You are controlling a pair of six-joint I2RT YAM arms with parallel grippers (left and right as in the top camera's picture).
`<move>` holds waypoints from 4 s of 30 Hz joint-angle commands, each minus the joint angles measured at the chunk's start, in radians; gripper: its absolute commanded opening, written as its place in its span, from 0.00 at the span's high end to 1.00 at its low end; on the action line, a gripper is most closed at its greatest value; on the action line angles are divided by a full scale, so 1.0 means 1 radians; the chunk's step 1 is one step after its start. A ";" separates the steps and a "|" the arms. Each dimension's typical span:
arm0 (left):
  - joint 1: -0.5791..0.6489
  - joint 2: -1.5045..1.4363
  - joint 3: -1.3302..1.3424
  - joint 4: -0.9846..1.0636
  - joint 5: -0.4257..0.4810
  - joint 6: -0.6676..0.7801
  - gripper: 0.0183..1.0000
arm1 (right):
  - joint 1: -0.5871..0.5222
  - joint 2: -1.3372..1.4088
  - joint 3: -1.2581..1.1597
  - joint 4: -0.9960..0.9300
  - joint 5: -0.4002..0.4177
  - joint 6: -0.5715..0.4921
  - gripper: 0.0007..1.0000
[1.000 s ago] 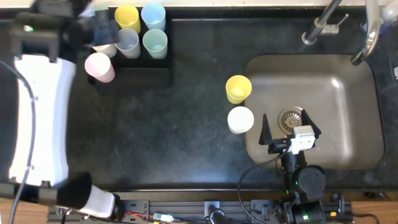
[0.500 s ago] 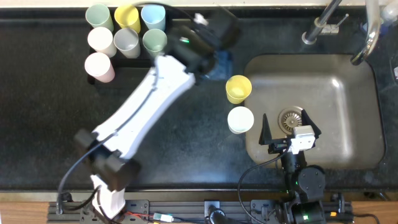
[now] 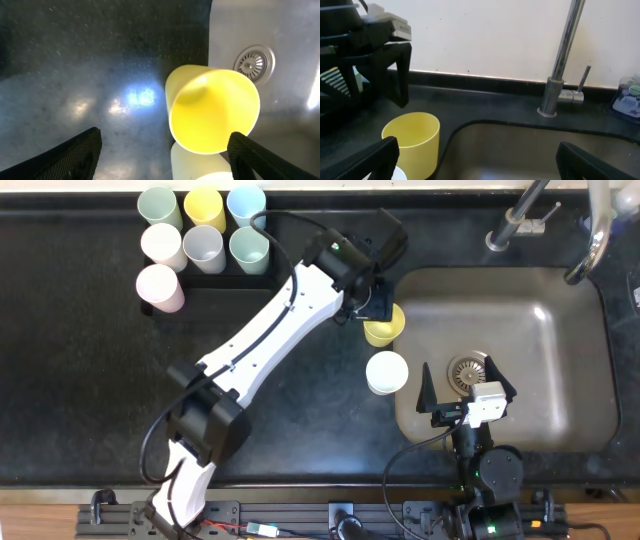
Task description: Store Cups
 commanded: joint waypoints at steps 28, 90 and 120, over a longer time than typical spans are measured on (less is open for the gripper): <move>0.010 -0.013 0.002 0.040 -0.136 -0.056 0.98 | -0.007 -0.009 -0.013 0.005 0.003 -0.003 0.00; 0.592 -0.204 -0.432 0.018 -0.253 -0.907 0.98 | -0.007 -0.009 -0.013 0.005 0.003 -0.003 0.00; 0.587 -0.584 -0.433 0.019 -0.350 -0.732 0.00 | -0.007 -0.009 -0.013 0.005 0.003 -0.003 0.00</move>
